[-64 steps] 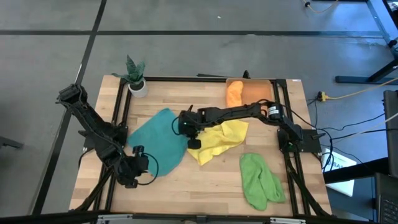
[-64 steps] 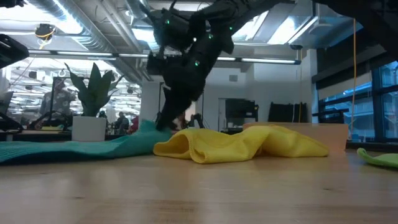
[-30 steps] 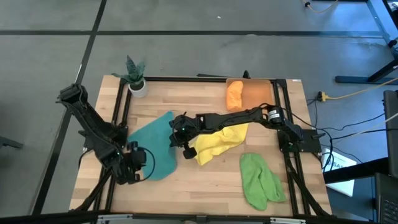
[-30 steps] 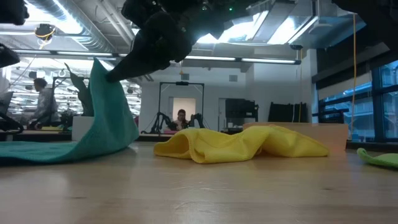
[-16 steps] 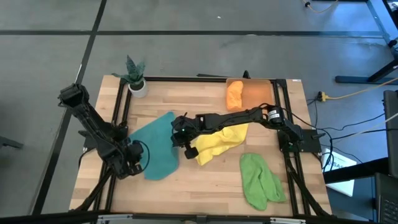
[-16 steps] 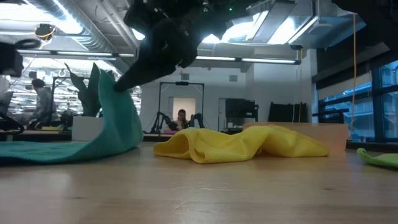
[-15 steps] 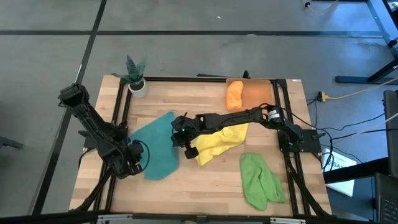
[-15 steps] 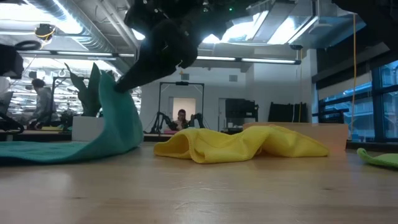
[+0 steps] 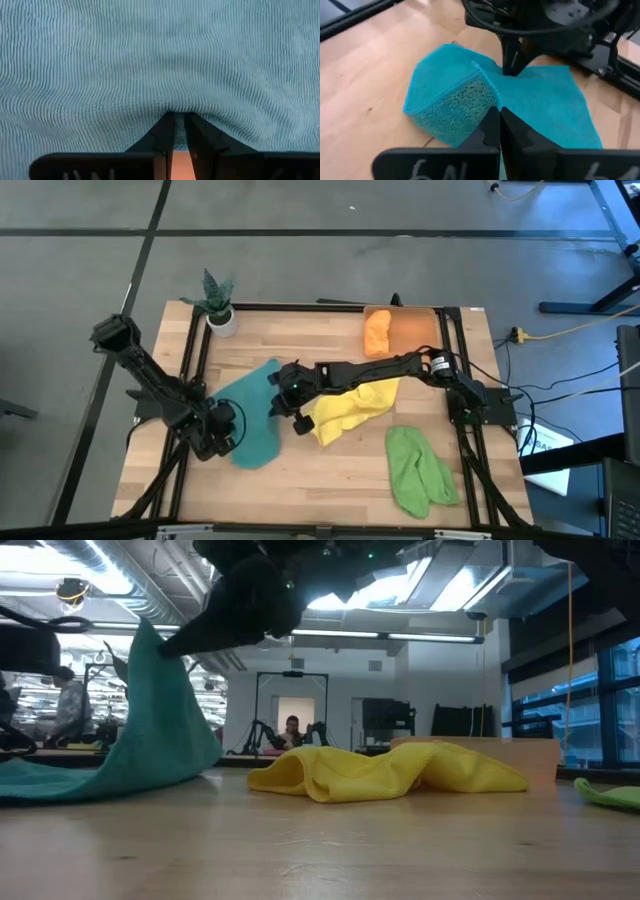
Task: Roll microfiber towels into tight, uniform cylinder then place into a basket
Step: Roll the blue microfiber towel
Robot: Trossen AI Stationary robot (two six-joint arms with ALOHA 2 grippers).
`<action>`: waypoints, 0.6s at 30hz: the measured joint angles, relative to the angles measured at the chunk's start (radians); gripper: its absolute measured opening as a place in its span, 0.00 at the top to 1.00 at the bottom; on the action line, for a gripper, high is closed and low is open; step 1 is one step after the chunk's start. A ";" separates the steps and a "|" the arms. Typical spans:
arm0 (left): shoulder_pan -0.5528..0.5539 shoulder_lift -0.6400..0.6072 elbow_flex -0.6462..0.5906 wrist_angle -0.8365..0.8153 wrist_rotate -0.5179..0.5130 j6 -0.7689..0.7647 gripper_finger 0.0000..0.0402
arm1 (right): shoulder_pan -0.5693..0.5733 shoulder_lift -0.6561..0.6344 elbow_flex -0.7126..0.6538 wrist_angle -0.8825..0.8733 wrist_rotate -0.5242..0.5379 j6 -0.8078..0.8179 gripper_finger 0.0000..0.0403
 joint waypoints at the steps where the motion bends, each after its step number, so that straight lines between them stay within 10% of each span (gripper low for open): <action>1: 0.012 0.000 -0.001 0.006 0.000 0.016 0.88 | 0.000 0.001 0.000 0.010 -0.020 -0.013 1.00; 18: 0.035 0.006 0.032 0.001 0.043 0.093 0.88 | 0.011 0.015 -0.001 0.172 -0.139 -0.018 1.00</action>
